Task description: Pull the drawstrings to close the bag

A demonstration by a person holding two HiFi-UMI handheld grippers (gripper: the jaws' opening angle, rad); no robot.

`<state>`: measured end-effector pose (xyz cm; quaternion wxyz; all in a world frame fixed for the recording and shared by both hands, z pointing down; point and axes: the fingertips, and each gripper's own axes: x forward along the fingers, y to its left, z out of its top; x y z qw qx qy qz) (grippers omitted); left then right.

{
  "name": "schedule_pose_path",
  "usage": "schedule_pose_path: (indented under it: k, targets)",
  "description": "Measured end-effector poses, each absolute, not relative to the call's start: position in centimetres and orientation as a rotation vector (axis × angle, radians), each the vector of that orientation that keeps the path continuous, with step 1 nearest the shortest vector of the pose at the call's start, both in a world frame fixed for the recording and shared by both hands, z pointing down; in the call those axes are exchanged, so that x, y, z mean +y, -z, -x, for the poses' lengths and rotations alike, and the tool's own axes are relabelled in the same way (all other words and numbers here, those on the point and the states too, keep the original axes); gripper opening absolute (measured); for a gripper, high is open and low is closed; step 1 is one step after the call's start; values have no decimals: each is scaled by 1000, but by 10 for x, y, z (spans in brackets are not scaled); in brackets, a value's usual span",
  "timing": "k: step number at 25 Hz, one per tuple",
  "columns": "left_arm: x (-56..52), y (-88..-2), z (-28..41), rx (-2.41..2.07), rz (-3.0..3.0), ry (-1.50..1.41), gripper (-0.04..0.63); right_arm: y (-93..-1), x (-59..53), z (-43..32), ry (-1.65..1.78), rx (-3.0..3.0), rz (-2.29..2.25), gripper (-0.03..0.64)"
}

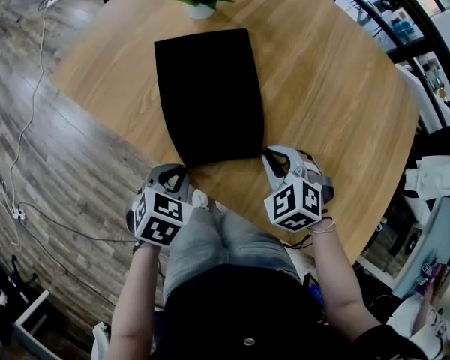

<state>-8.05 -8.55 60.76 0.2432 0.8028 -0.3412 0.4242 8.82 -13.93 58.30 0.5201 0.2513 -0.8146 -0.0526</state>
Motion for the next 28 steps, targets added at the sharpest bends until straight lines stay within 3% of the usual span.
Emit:
schedule_pose_path:
  k: [5, 28]
  targets:
    - [-85, -607, 79, -934, -2202, -1174, 20, -581, -136, -87, 126, -1953, -605, 6]
    - [-98, -533, 96, -1118, -2327, -1034, 17, -517, -137, -97, -68, -2066, -940, 2]
